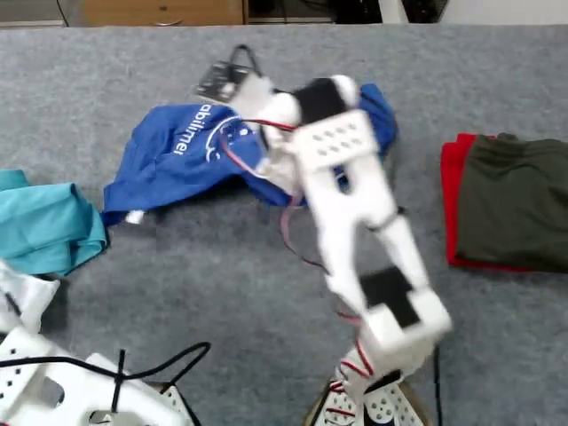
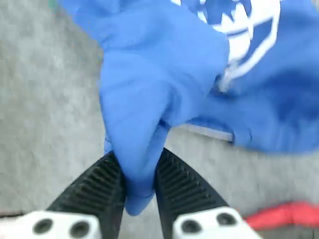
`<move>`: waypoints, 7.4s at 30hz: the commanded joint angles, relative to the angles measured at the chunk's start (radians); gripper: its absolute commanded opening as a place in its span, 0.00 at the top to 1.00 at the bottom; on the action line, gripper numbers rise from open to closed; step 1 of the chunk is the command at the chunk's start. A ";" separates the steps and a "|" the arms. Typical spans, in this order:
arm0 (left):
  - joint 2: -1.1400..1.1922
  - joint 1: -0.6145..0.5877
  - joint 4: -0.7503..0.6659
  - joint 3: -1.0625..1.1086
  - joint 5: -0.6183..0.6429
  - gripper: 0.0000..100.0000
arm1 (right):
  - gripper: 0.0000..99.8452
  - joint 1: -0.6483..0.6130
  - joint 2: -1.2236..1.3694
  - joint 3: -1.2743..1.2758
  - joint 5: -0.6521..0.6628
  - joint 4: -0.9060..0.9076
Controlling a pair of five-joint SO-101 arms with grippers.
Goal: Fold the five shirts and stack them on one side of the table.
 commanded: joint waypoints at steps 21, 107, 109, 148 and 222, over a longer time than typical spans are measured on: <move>-0.004 0.922 0.066 0.014 -0.160 0.79 | 1.00 0.374 -0.423 0.503 0.178 -0.003; 0.223 0.959 -0.190 -0.767 0.232 0.98 | 1.00 0.565 -0.567 -0.331 0.250 -0.239; 0.211 0.959 -0.190 -0.815 0.258 0.98 | 1.00 0.590 -0.568 -0.364 0.269 -0.307; -0.054 0.813 -0.364 -0.884 0.261 0.98 | 1.00 0.865 -0.581 -0.820 0.396 -0.344; 1.354 0.864 -1.260 -1.083 -0.288 0.98 | 1.00 0.473 0.209 -0.176 0.629 -1.610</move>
